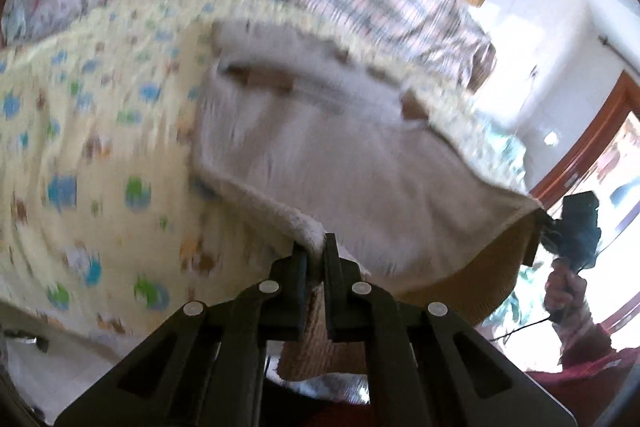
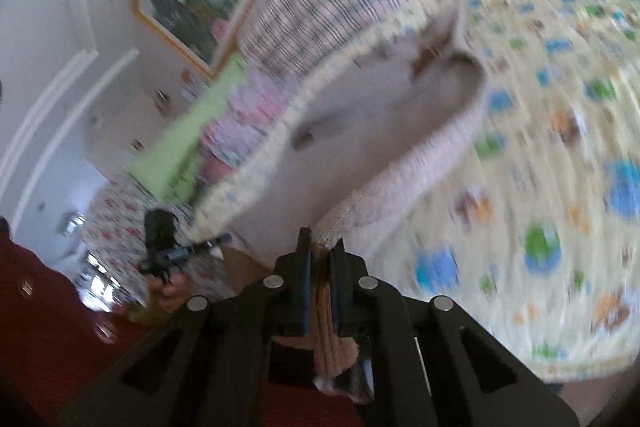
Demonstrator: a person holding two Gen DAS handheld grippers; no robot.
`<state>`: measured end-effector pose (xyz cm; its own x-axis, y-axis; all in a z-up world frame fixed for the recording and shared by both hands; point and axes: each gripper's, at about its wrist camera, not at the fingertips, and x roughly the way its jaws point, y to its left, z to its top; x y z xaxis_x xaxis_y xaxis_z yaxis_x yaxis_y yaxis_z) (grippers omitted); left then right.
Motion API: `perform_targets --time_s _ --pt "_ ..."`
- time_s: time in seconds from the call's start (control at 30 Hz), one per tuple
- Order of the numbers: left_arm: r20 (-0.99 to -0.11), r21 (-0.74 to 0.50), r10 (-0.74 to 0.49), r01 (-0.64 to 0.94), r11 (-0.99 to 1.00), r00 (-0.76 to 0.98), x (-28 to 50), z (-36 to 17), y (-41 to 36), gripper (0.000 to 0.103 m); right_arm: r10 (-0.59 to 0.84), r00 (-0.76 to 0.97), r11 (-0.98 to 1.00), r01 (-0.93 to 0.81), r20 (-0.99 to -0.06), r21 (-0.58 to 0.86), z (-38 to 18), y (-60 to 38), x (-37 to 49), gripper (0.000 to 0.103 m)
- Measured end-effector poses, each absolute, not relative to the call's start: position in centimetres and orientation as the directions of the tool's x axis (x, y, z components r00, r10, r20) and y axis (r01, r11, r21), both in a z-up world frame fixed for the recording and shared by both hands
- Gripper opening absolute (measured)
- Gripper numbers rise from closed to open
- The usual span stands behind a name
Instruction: Fold small clothes
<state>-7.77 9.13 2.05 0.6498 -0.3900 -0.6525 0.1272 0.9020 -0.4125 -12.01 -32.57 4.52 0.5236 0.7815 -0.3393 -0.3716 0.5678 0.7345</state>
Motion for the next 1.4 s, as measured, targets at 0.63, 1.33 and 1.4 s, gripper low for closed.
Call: perform_targets --time_s 0.63,1.33,1.4 --pt "-0.523 -0.452 -0.303 0.042 0.891 0.797 15.1 7.1 12.9 0.004 0.682 0.692 0.560 -0.288 -0.235 0.777 8.8 -32.6 11.6 0.008" --pt "-0.740 -0.344 -0.180 -0.136 0.929 0.649 30.6 -2.4 14.9 0.009 0.469 0.679 0.713 0.087 -0.565 0.695 -0.6 -34.2 26.3 0.009" --pt "-0.735 -0.355 -0.196 -0.122 0.927 0.649 30.3 -2.0 15.1 0.012 0.485 0.670 0.685 0.109 -0.562 0.720 -1.0 -34.6 26.3 0.011"
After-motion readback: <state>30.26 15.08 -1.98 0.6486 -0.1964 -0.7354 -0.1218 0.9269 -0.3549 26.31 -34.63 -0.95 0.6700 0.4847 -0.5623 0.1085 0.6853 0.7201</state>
